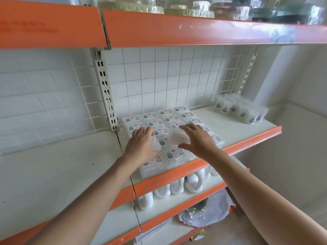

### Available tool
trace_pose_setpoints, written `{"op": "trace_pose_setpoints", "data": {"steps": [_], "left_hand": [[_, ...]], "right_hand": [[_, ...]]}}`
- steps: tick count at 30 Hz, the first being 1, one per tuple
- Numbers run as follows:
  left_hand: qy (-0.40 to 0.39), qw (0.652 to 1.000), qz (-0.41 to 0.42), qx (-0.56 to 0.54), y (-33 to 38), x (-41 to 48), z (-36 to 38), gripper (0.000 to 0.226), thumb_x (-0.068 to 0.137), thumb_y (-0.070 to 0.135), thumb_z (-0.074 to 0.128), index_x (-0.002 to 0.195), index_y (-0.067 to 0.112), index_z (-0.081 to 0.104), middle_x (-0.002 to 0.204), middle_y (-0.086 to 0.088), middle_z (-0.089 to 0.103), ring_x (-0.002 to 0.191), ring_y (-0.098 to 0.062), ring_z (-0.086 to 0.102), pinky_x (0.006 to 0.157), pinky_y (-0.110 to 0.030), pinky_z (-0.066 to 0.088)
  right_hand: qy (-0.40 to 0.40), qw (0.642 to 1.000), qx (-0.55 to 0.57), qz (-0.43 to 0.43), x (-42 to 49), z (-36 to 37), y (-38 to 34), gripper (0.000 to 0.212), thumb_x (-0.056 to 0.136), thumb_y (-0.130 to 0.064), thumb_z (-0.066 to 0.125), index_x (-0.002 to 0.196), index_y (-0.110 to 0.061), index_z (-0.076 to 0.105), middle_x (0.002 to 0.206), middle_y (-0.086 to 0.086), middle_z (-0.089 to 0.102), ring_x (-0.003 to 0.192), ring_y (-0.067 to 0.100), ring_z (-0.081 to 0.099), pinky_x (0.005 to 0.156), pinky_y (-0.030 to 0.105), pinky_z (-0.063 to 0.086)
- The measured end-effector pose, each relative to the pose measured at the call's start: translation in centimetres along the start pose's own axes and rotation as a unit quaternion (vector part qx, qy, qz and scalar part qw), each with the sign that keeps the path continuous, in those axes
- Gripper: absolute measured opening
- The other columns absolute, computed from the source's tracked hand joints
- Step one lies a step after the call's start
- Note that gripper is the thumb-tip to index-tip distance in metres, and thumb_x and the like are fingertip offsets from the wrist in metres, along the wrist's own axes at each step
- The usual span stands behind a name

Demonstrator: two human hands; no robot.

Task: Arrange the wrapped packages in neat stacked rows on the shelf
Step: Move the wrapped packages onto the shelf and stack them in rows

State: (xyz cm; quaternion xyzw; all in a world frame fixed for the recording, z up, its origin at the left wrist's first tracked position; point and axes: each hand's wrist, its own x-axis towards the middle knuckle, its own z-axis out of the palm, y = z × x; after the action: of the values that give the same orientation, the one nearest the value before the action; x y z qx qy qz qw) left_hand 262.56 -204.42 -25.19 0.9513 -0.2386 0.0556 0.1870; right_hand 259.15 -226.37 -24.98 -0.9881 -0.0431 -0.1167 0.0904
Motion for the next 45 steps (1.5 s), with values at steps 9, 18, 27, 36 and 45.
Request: {"op": "trace_pose_setpoints", "data": {"steps": [9, 18, 27, 36, 45], "left_hand": [[-0.029, 0.999, -0.013, -0.028, -2.6, 2.6, 0.3, 0.065, 0.077, 0.051, 0.073, 0.125, 0.019, 0.042, 0.132, -0.003, 0.045, 0.125, -0.024, 0.035, 0.099, -0.035, 0.038], [0.002, 0.999, -0.022, -0.032, -3.7, 5.1, 0.0, 0.053, 0.090, 0.050, 0.056, 0.131, 0.018, 0.044, 0.136, -0.001, 0.046, 0.130, -0.021, 0.037, 0.105, -0.040, 0.038], [0.111, 0.986, -0.032, -0.123, -4.4, 7.4, -0.4, 0.037, 0.093, 0.020, 0.061, 0.129, 0.019, 0.056, 0.132, 0.005, 0.055, 0.121, -0.011, 0.051, 0.100, -0.026, 0.042], [0.113, 0.938, -0.169, -0.281, -4.3, 7.5, -0.3, 0.026, 0.098, 0.032, 0.054, 0.115, 0.014, 0.063, 0.109, 0.005, 0.067, 0.093, -0.005, 0.064, 0.074, -0.016, 0.046], [0.128, 0.914, -0.206, -0.324, -3.9, 7.5, -0.9, 0.034, 0.098, 0.024, 0.052, 0.131, 0.018, 0.054, 0.119, 0.000, 0.062, 0.104, -0.013, 0.061, 0.084, -0.034, 0.056]], "right_hand": [[-0.015, 1.000, 0.000, -0.020, 5.7, 2.0, -2.2, 0.075, 0.083, -0.043, 0.070, 0.146, -0.019, 0.037, 0.145, 0.002, 0.044, 0.131, 0.022, 0.040, 0.106, 0.037, 0.037], [-0.028, 0.993, 0.069, -0.095, 11.0, 3.3, -1.1, 0.061, 0.084, -0.039, 0.071, 0.137, -0.021, 0.047, 0.144, 0.000, 0.046, 0.132, 0.021, 0.041, 0.107, 0.035, 0.036], [-0.011, 0.969, 0.167, -0.180, 13.1, 2.5, -0.5, 0.042, 0.088, -0.049, 0.060, 0.124, -0.026, 0.063, 0.117, -0.004, 0.060, 0.092, 0.006, 0.058, 0.078, 0.016, 0.046], [-0.044, 0.958, 0.261, -0.109, 13.6, 2.7, -0.8, 0.035, 0.097, -0.038, 0.050, 0.130, -0.026, 0.049, 0.114, -0.002, 0.063, 0.066, -0.003, 0.061, 0.063, 0.015, 0.045], [-0.069, 0.916, 0.394, -0.015, 13.4, 2.5, -1.6, 0.036, 0.097, -0.030, 0.055, 0.132, -0.028, 0.045, 0.124, -0.004, 0.054, 0.067, 0.009, 0.069, 0.059, 0.017, 0.053]]}}
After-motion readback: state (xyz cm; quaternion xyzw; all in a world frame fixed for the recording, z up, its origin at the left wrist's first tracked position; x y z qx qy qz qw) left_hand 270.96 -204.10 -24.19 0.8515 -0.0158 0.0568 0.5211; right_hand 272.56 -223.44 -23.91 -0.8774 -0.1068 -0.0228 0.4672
